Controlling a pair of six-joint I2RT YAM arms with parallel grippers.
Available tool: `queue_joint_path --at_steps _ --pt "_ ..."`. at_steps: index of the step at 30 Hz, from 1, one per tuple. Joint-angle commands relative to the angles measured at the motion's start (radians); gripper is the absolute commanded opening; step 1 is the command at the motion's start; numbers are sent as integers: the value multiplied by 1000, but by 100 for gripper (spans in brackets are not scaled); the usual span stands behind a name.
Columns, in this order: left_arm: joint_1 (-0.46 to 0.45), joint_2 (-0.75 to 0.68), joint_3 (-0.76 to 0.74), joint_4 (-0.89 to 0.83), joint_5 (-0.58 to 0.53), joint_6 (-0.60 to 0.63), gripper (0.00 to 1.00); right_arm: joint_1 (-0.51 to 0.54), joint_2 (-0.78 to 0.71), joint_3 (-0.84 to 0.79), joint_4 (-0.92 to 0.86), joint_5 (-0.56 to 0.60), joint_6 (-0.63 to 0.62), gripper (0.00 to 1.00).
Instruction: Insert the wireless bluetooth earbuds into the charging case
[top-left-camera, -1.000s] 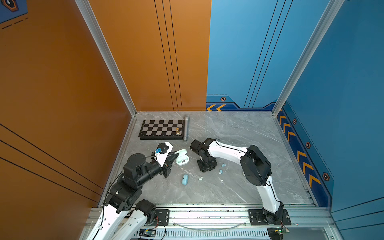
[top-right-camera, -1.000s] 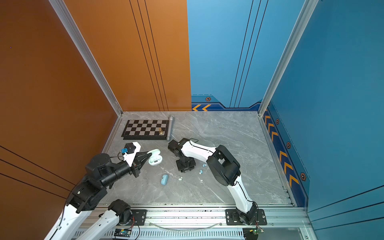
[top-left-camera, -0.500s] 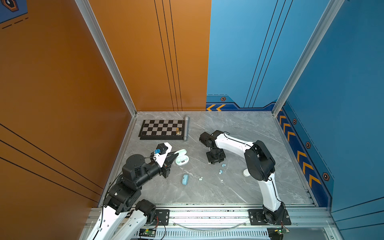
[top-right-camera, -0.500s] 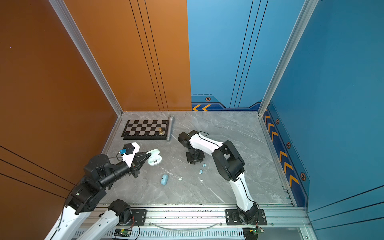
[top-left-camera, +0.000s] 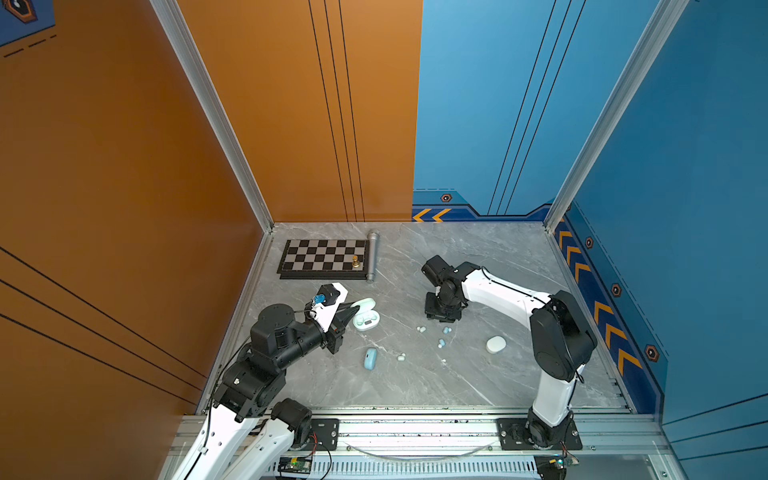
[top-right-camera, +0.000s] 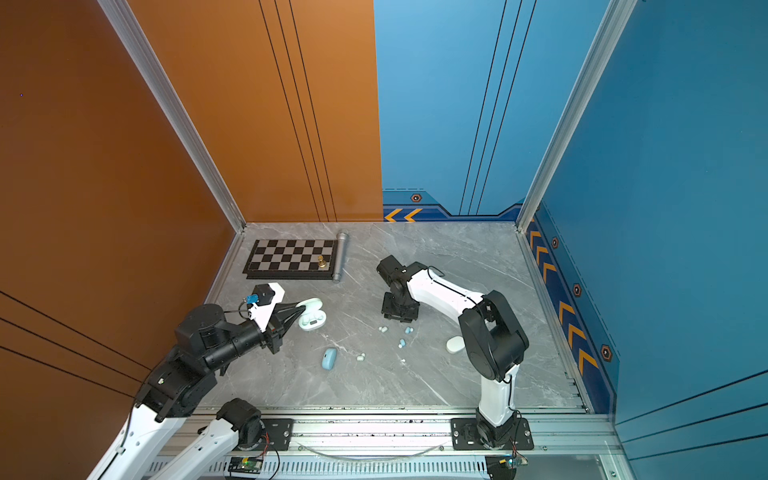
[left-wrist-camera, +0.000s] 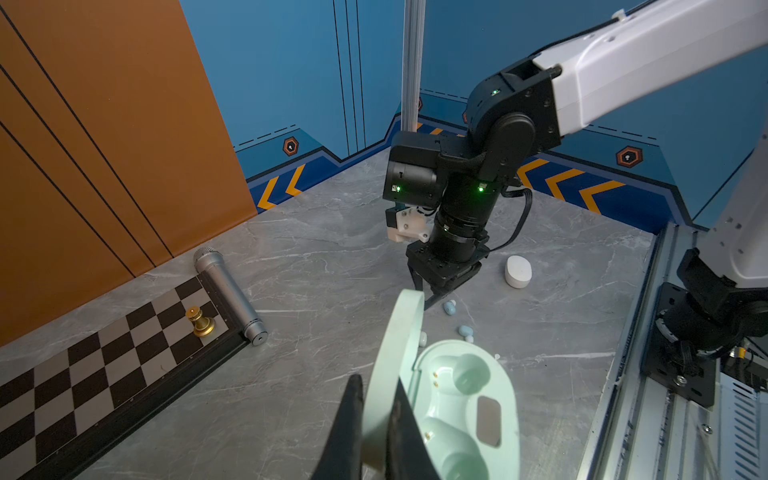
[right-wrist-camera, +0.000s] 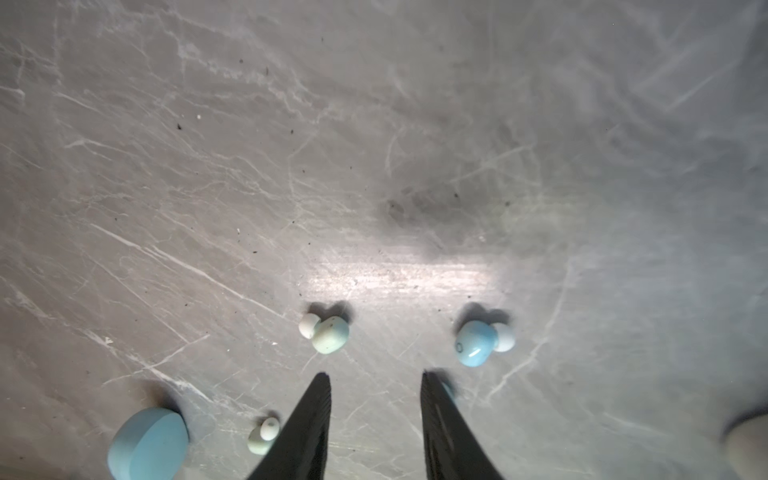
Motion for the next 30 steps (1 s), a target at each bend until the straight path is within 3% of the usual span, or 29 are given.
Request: queue_joint_path --at_steps 1,12,20,30 --pt "4 8 -18 31 36 1 0 25 -15 -67 198 -59 228 39" --pt "-1 11 -29 47 33 2 0 34 45 -88 253 -38 309 38" --pt "-1 -7 -40 46 22 2 0 64 14 -112 222 25 300 39" --pt "-1 -1 -36 46 26 8 0 99 10 -57 161 10 214 41"
